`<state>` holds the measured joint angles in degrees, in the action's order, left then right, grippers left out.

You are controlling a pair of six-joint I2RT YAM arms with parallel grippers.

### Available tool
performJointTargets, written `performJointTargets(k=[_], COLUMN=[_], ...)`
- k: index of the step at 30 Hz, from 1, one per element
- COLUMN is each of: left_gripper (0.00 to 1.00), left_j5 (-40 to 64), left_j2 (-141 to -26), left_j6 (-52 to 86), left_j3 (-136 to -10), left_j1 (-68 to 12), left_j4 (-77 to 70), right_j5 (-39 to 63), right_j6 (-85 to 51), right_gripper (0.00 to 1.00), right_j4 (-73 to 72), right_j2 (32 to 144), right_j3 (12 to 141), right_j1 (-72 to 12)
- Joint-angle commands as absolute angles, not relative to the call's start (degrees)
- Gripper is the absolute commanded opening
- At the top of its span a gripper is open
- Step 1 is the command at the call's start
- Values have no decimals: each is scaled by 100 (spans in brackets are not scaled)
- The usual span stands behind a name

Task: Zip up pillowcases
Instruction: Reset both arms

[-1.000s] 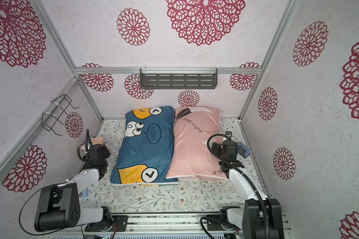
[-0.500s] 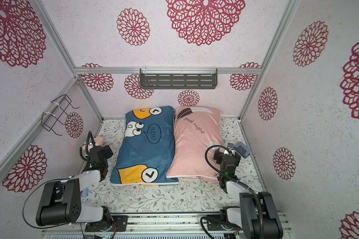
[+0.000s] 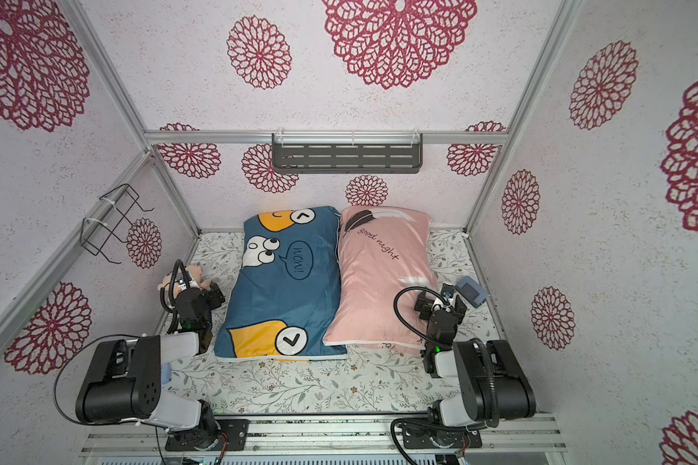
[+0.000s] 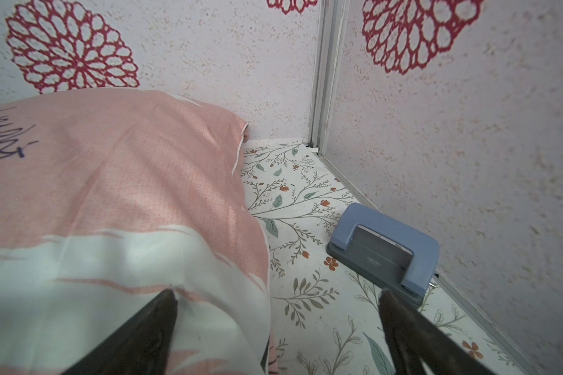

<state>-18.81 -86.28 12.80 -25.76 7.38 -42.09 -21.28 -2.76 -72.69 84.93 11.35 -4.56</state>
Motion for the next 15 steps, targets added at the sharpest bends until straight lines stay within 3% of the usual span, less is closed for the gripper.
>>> performJointTargets(k=[1, 9, 15], left_gripper=[83, 84, 91], left_j5=[-1769, -1974, -1986], left_j2=[-8691, -8910, -8922], left_j6=[1068, 933, 923], left_j3=[-2558, -2419, -2418], left_j1=[716, 569, 569], left_j4=[-4564, -5021, -5045], right_j5=[-2268, -2218, -2296], right_j6=[-67, -241, -299], right_gripper=[99, 99, 99], right_j4=[-7681, -7279, -7061], right_j2=[8871, 8812, 8811], right_j3=[1111, 1249, 1379], right_j1=[-477, -381, -343])
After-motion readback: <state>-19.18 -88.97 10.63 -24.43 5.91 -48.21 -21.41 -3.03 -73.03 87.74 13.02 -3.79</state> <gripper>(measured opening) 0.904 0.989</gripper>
